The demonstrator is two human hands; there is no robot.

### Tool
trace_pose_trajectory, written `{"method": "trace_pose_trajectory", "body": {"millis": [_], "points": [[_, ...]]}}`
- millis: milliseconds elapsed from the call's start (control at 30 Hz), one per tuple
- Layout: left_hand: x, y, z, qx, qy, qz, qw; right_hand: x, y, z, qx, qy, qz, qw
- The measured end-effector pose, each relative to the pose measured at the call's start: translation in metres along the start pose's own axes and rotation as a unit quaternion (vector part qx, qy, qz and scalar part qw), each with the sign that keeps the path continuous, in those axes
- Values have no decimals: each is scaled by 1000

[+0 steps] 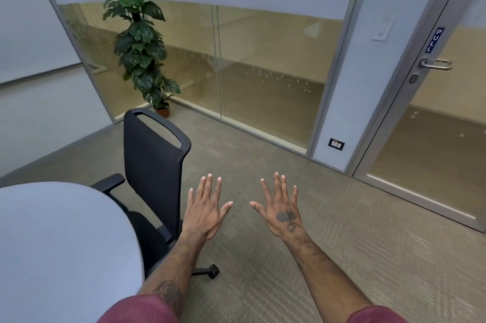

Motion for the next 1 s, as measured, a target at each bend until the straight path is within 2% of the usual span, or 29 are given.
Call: {"method": "trace_pose_trajectory", "body": {"millis": [233,500,1000], "points": [[86,-1,-2,-14,-27,8,1000,77,4,9,-3,-16,14,1000],[176,-22,5,-17,-21,2,1000,168,-12,34,0,-5,19,1000],[379,-72,25,-5,98,8,995,402,-41,123,-6,96,-16,995]]}}
Point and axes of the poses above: each hand's wrist, its own x-axis towards the middle knuckle, its own y-axis out of the back of the hand, z = x × y, the point moved 6 cm from there along x, towards the middle knuckle, and after that the axes turned 8 degrees about z, right-handed, at the moved point
